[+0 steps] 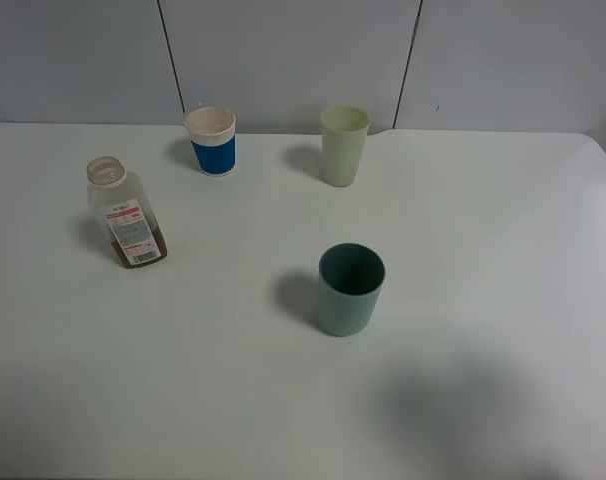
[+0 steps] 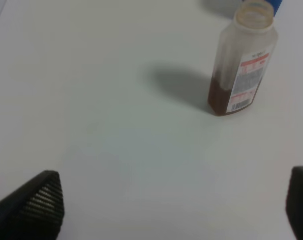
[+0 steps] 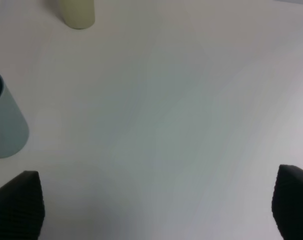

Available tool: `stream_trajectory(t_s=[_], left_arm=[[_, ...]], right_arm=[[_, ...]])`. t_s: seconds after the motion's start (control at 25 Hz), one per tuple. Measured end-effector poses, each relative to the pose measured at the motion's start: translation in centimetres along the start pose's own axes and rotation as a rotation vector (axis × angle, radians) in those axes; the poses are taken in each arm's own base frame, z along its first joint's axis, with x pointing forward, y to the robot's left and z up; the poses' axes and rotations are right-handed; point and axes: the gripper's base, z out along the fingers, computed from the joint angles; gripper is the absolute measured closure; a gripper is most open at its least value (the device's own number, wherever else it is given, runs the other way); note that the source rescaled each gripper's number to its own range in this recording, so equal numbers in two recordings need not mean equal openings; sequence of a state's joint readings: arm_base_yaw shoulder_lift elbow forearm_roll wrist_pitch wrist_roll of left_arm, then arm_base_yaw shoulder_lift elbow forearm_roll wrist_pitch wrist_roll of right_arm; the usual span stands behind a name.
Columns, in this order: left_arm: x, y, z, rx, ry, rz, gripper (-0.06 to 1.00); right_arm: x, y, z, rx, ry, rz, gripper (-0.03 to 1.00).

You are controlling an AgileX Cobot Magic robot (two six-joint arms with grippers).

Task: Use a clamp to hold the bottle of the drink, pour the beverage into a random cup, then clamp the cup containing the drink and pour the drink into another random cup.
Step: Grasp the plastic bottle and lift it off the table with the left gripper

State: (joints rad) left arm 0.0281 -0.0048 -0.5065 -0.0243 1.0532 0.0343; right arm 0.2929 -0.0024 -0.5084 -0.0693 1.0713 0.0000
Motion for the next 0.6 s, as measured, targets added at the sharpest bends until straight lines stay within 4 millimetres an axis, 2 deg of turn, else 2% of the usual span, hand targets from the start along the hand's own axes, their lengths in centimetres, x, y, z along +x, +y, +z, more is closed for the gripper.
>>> stream_trajectory(t_s=[0.6], left_arm=[[0.00, 0.00, 0.00, 0.000, 0.000, 0.000, 0.13]], right_arm=[[0.00, 0.00, 0.00, 0.000, 0.000, 0.000, 0.23]])
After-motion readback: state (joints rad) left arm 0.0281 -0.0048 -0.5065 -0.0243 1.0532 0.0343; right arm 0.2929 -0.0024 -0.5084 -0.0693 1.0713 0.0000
